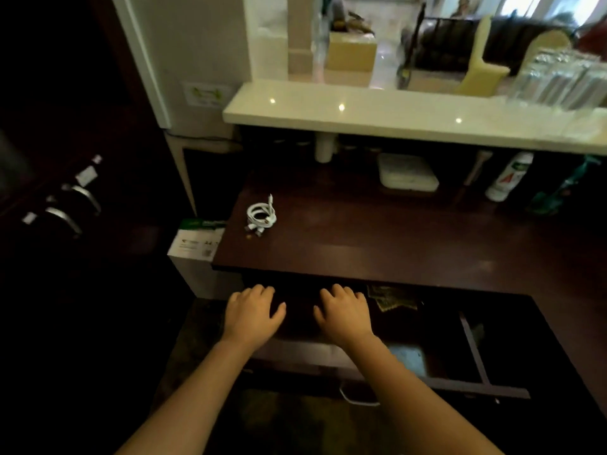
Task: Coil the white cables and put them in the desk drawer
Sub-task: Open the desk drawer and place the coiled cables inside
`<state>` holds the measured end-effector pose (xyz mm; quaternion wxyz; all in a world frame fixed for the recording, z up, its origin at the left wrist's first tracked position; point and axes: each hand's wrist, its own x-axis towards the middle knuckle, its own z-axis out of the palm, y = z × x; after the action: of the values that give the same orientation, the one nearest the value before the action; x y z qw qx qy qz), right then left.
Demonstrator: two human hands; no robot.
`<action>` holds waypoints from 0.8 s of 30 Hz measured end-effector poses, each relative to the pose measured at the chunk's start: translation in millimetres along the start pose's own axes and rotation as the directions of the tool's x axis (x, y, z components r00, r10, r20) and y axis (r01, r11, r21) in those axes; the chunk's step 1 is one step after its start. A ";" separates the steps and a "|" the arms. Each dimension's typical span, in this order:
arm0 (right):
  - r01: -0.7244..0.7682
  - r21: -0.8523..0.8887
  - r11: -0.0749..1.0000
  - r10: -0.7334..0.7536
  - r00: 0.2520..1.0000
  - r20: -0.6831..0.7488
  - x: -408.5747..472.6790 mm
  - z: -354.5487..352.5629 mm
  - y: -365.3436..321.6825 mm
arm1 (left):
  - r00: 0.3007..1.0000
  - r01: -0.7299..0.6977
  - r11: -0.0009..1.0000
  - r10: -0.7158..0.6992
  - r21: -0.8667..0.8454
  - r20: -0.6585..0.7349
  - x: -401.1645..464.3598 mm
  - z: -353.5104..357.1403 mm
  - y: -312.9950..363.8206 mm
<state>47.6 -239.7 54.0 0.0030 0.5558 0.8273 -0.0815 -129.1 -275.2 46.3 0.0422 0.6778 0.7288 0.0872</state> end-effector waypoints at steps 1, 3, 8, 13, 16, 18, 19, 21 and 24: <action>0.016 -0.005 1.000 -0.016 1.000 -0.007 9.2 -4.1 -5.0 | 1.000 0.011 1.000 -0.011 -0.002 -0.007 3.4 -4.0 -5.7; 0.049 -0.018 0.999 -0.049 0.999 -0.022 28.0 -10.0 -14.8 | 1.000 0.019 1.000 -0.019 0.003 -0.018 13.6 -10.8 -17.8; 0.071 -0.038 0.997 -0.073 0.996 -0.055 78.6 -13.9 -36.7 | 0.997 0.023 1.000 -0.021 0.020 -0.070 57.1 -19.2 -54.4; 0.019 -0.035 0.999 -0.022 0.997 -0.076 138.8 -18.6 -45.0 | 0.997 0.054 0.998 -0.055 -0.008 -0.051 117.6 -24.9 -90.2; -0.007 -0.042 0.999 0.004 0.998 -0.069 178.3 -23.1 -47.6 | 0.996 0.072 0.997 -0.073 -0.018 -0.053 158.3 -24.9 -111.7; -0.021 -0.048 0.999 0.019 0.998 -0.055 204.1 -22.9 -48.6 | 0.995 0.087 0.996 -0.087 -0.009 -0.043 183.8 -20.3 -123.5; -0.022 -0.048 0.999 0.020 0.999 -0.051 216.8 -21.6 -48.8 | 0.995 0.094 0.996 -0.094 0.001 -0.032 196.2 -16.4 -128.2; -0.012 -0.047 0.999 0.010 0.999 -0.037 242.0 -17.1 -49.5 | 0.995 0.098 0.995 -0.098 0.014 -0.010 220.3 -7.2 -135.4; -0.012 -0.002 1.000 0.012 1.000 -0.014 280.4 -6.3 -49.8 | 0.997 0.074 0.997 -0.075 0.036 0.009 255.6 7.0 -139.5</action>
<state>-104.9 0.5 40.0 -0.0017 0.5614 0.8240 -0.0766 -284.4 -29.5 28.3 0.0371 0.6512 0.7548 0.0690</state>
